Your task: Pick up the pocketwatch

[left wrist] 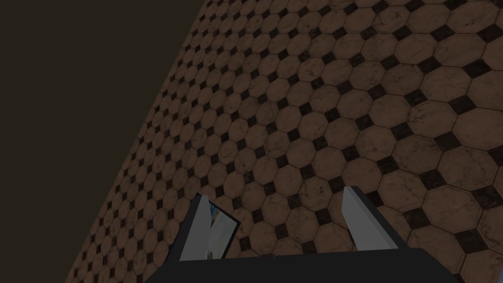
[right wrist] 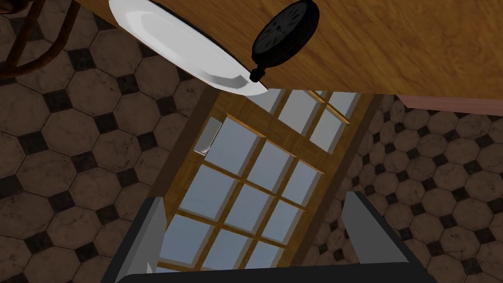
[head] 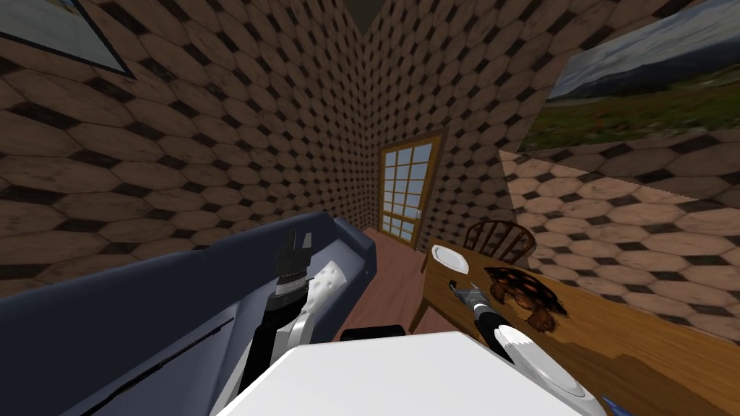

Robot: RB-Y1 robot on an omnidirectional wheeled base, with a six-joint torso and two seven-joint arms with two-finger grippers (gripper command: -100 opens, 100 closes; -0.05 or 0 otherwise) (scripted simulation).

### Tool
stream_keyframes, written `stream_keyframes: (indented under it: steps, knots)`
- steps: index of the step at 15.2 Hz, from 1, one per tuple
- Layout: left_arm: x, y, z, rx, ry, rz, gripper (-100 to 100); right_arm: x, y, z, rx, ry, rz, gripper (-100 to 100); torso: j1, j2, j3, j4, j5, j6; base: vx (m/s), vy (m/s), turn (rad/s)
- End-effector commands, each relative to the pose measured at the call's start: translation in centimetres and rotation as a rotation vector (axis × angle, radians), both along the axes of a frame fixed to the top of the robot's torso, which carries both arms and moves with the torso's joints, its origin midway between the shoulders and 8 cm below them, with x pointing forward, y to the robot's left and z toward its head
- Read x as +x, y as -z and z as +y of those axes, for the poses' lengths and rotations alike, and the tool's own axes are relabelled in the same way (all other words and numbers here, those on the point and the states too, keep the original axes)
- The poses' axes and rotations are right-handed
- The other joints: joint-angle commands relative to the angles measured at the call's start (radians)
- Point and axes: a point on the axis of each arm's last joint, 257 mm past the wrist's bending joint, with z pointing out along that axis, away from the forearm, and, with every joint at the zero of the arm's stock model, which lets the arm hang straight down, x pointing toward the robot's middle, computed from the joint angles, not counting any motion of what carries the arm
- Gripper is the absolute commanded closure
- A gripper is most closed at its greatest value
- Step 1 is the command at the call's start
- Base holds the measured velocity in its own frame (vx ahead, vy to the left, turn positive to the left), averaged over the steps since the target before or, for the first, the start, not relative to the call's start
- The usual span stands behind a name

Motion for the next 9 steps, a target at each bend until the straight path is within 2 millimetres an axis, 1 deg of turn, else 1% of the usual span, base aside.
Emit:
stream_keyframes:
  steps: [1,2,3,5,6,8,9]
  knots:
    - [0.0,0.0,0.0,0.0,0.0,0.0,0,-1.2,0.8,-1.7,-0.082,0.004,0.063,-100,0.0,0.0,0.0,0.0,0.0,0.0,0.039,0.019,0.133]
    - [0.0,0.0,0.0,0.0,0.0,0.0,0,-1.1,0.7,-1.7,-0.11,-0.012,0.073,-100,0.0,0.0,0.0,0.0,0.0,0.0,0.041,0.014,0.097]
    - [0.0,0.0,0.0,0.0,0.0,0.0,0,-1.9,1.3,-2.8,-0.157,-0.009,0.114,-100,0.0,0.0,0.0,0.0,0.0,0.0,0.044,0.012,0.134]
    - [0.0,0.0,0.0,0.0,0.0,0.0,0,-1.9,1.2,-2.8,-0.18,-0.022,0.122,-100,-0.001,-0.001,0.0,0.0,0.0,0.0,0.036,0.007,0.078]
    - [0.0,0.0,0.0,0.0,0.0,0.0,0,-2.7,1.7,-3.8,-0.226,-0.022,0.162,-100,-0.001,0.0,0.0,0.0,0.0,0.0,0.026,0.004,0.078]
    - [0.0,0.0,0.0,0.0,0.0,0.0,0,-2.6,1.7,-3.7,-0.246,-0.035,0.169,-100,-0.001,0.0,0.0,0.0,0.0,0.0,0.024,0.002,0.071]
    - [0.0,0.0,0.0,0.0,0.0,0.0,0,-3.4,2.1,-4.6,-0.291,-0.038,0.207,-100,-0.001,0.001,0.0,0.0,0.0,0.0,0.02,-0.001,0.105]
